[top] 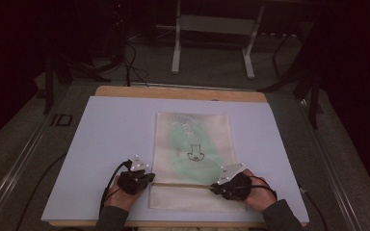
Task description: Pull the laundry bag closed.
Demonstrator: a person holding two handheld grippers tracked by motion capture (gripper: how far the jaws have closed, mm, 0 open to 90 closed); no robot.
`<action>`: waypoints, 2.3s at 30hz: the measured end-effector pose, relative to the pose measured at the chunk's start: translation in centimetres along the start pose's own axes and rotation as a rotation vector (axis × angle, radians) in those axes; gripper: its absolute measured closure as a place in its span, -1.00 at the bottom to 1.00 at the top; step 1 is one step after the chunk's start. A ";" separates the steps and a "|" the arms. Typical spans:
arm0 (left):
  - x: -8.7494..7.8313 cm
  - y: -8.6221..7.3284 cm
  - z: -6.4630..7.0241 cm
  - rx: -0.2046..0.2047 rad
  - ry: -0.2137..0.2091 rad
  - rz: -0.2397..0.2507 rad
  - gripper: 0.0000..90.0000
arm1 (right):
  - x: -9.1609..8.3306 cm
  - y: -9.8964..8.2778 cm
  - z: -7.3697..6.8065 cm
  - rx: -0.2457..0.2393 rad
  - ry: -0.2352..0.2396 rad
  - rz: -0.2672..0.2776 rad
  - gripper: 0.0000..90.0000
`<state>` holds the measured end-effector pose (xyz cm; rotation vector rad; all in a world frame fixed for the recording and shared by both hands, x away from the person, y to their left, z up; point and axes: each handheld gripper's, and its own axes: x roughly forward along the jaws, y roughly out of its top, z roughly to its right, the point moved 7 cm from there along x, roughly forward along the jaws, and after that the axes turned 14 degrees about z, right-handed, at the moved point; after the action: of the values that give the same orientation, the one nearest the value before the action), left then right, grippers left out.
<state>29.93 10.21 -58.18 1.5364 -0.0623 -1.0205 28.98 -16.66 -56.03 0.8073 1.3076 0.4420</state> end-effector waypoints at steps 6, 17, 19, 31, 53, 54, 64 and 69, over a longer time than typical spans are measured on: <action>0.0 0.0 0.0 -0.001 0.000 -0.001 0.99 | -0.3 -0.2 0.2 0.002 0.004 0.002 0.83; 0.0 0.0 0.0 -0.001 0.001 0.000 0.99 | -1.3 -0.7 0.6 0.037 0.005 0.014 0.83; 0.0 0.0 0.0 -0.001 0.001 0.000 0.99 | -1.5 -0.8 0.7 0.036 0.004 0.009 0.83; 0.0 0.0 0.0 0.001 0.001 -0.002 0.99 | -2.2 -1.5 0.9 0.052 0.003 0.006 0.83; 0.0 0.0 0.0 -0.003 -0.002 -0.002 0.99 | -3.6 -2.5 1.5 0.087 -0.022 0.013 0.83; 0.0 0.0 0.0 -0.002 -0.001 -0.002 0.99 | -3.7 -2.5 1.5 0.089 -0.021 0.015 0.83; 0.0 0.0 0.0 -0.003 -0.001 0.000 0.99 | -3.9 -2.8 1.7 0.094 -0.019 0.014 0.83; 0.0 0.0 0.0 -0.002 -0.001 -0.001 0.99 | -4.2 -3.0 1.8 0.104 -0.028 0.012 0.83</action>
<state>29.95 10.20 -58.17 1.5342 -0.0614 -1.0216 29.27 -22.12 -55.31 0.9052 1.3086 0.3736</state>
